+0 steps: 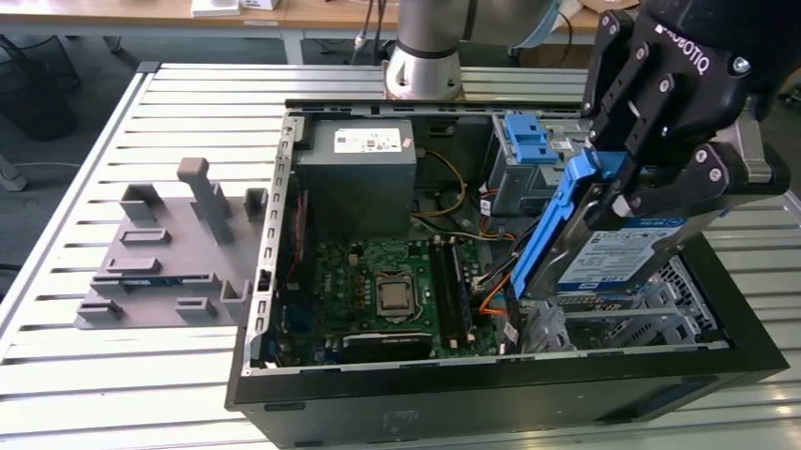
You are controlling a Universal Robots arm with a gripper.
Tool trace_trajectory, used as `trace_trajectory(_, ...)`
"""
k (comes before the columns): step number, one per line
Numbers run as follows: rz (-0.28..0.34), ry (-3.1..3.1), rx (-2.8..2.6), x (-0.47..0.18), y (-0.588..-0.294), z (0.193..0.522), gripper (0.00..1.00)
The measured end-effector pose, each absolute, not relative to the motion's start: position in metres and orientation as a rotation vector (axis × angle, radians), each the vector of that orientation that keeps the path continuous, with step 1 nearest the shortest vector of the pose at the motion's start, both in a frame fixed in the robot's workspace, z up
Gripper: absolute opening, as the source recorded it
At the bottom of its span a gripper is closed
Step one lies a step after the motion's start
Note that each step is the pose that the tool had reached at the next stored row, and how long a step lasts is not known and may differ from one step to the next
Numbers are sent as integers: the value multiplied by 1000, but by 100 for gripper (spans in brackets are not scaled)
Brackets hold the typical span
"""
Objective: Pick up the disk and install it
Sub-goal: 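Insert the disk into the insertion slot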
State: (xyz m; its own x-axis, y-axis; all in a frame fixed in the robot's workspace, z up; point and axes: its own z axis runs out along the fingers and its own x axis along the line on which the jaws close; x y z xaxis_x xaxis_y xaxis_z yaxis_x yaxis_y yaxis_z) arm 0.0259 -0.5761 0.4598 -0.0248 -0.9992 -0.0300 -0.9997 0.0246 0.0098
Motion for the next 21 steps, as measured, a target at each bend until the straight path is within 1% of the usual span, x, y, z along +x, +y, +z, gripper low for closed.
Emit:
trace_trajectory(8,44,2238,-2184,47,-576,457,36)
trace_trajectory(21,44,2238,-2184,58,-576,453,36)
